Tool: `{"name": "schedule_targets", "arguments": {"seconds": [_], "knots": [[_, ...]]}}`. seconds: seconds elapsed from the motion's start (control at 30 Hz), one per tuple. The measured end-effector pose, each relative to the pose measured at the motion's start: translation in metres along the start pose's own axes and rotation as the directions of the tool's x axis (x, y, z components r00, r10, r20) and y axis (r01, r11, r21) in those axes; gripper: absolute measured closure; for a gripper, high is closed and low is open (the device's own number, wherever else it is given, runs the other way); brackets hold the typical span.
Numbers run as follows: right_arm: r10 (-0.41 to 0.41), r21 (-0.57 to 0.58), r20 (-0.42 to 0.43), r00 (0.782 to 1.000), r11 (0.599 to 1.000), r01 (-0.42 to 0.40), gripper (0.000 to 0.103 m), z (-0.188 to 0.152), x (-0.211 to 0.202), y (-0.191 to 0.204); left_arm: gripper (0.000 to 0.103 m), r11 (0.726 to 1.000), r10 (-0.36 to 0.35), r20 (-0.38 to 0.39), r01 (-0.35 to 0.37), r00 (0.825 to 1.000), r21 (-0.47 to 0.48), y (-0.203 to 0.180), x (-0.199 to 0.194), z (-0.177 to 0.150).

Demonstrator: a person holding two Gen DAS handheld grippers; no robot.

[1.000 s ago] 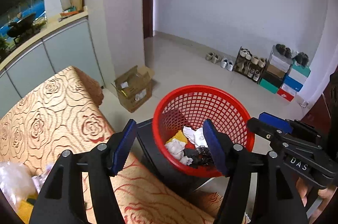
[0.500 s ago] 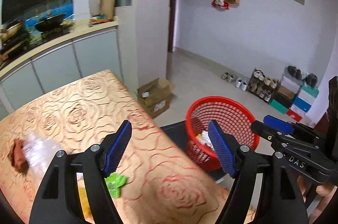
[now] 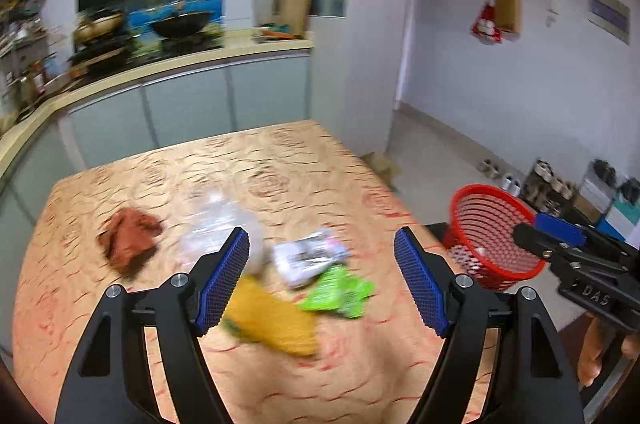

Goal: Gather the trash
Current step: 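Move both tools back over the remaining trash on the table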

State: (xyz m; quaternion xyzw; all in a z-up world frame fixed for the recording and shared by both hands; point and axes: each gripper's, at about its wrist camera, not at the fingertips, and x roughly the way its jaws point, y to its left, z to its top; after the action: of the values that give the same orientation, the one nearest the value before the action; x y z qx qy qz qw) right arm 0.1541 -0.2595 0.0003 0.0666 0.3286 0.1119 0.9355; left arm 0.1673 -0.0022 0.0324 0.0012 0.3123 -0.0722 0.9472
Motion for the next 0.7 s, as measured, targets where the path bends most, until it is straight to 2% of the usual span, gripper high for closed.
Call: {"name": "schedule_targets", "arguments": {"seconds": [0.2,0.43,0.57,0.7], "knots": [[0.026,-0.028,-0.023,0.999,0.999,-0.026,0.052,-0.002,0.008,0.018,0.03,0.99,0.119,-0.005,-0.119,0.993,-0.082,0.066,-0.016,-0.012],[0.055,-0.044,-0.055,0.997,0.997,-0.058,0.052,-0.008,0.021,0.036,0.03,0.955,0.237,-0.042,-0.241,0.971,-0.172,0.133,-0.029,-0.03],[0.069,-0.054,-0.073,0.995,0.996,-0.073,0.052,-0.012,0.028,0.046,0.03,0.934,0.279,-0.076,-0.289,0.957,-0.212,0.161,-0.027,-0.04],[0.074,-0.06,-0.082,0.994,0.995,-0.079,0.051,-0.012,0.033,0.051,0.026,0.925,0.293,-0.104,-0.31,0.95,-0.221,0.178,-0.016,-0.042]]}}
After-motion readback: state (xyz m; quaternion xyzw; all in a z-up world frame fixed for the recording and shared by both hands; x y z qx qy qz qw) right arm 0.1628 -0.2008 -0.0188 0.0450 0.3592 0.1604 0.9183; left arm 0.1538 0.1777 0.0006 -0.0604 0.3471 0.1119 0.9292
